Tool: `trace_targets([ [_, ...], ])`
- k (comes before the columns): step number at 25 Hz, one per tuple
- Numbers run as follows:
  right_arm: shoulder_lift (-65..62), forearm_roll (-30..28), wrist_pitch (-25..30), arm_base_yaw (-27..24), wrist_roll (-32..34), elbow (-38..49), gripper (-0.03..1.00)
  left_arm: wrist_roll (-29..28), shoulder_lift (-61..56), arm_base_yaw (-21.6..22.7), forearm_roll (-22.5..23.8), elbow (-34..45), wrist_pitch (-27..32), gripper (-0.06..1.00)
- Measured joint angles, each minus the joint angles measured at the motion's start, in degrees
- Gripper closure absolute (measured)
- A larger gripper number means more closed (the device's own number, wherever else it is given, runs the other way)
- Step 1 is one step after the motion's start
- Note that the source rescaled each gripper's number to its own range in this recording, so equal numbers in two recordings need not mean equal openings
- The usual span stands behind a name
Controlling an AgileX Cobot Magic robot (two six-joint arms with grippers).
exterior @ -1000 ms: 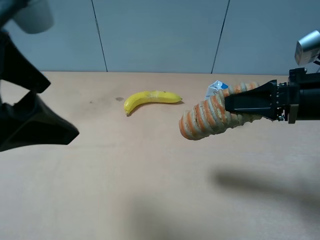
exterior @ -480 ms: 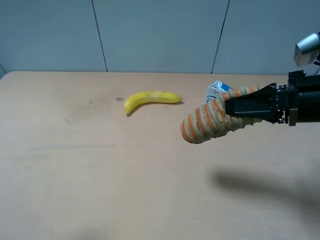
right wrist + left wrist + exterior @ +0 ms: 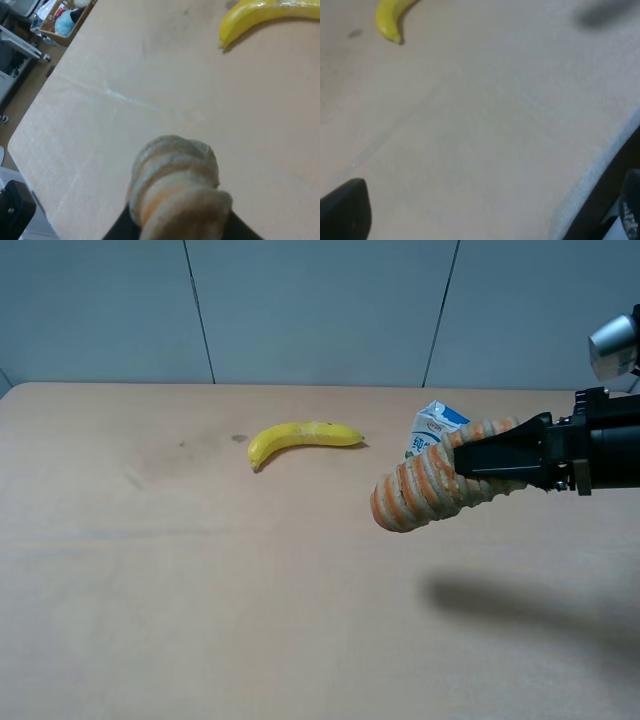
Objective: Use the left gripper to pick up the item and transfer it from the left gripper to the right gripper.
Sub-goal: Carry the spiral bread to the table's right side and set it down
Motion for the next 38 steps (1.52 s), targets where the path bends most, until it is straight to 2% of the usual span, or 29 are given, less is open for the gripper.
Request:
trace_targets([
  [7,0.0,-0.18,0.0,0.0,0.35,0.0,0.95,-2.79,-3.04,0.0,-0.15,1.23,2.0,-0.04],
  [13,0.0,-0.17,0.0,0.0,0.35,0.0,0.95,-2.83,-3.04,0.0,3.62,1.23,2.0,-0.04],
  [20,0.0,-0.37,-0.79,0.0,0.77,0.0,0.95,-2.83,-3.04,0.99,4.08,1.23,2.0,-0.04],
  [24,0.0,-1.05,-1.91,0.0,2.82,0.0,0.96,-2.83,-3.04,7.8,4.08,1.23,2.0,-0.03],
  [30,0.0,-3.46,-5.03,0.0,5.7,0.0,0.97,-2.84,-3.04,23.95,4.12,1.23,2.0,-0.03],
  [38,0.0,-4.84,-9.47,0.0,9.89,0.0,0.97,-2.84,-3.04,40.84,4.37,1.23,2.0,-0.03],
])
